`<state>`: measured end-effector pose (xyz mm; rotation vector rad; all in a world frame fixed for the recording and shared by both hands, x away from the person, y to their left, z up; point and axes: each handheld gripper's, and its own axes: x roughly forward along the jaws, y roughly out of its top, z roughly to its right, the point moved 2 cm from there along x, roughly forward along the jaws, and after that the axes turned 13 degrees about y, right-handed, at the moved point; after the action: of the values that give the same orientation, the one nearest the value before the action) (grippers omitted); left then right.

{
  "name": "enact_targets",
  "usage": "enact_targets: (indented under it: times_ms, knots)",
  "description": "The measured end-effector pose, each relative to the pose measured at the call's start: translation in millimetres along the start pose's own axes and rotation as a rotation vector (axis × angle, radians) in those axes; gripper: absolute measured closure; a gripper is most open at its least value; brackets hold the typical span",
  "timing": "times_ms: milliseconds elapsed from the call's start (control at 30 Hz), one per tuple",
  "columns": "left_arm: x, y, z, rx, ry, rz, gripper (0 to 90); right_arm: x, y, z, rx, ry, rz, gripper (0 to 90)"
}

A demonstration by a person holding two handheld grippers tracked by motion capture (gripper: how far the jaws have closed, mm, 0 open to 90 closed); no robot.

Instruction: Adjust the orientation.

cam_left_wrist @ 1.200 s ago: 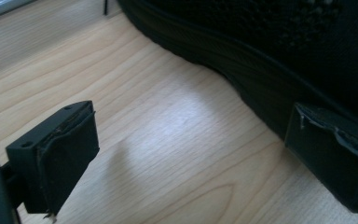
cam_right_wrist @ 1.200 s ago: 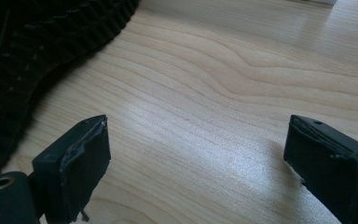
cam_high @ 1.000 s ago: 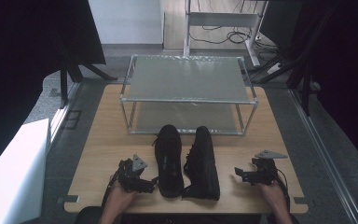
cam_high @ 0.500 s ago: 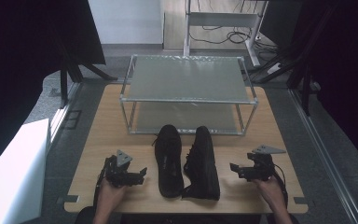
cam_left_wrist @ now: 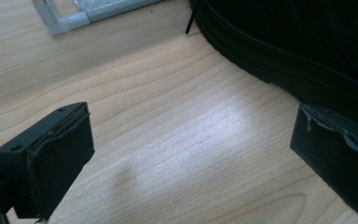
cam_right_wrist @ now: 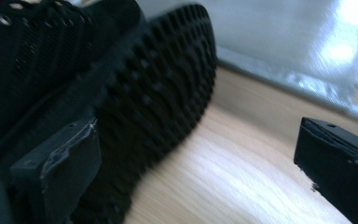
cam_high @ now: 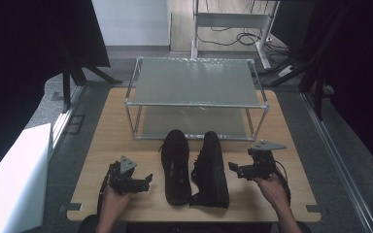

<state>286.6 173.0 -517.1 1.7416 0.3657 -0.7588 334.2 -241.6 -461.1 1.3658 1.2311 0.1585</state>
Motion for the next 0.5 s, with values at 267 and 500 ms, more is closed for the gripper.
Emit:
enact_targets:
  times_ms: [267,500]
  knots:
    - [0.7,-0.9,-0.9,0.010,0.018,-0.012,0.0,19.9,13.8,-12.7,-0.012,0.015,-0.009,0.2]
    - [1.3,-0.8,0.8,0.022,0.022,-0.017,0.0,24.7,10.4,-8.8,0.004,0.014,-0.011,0.0]
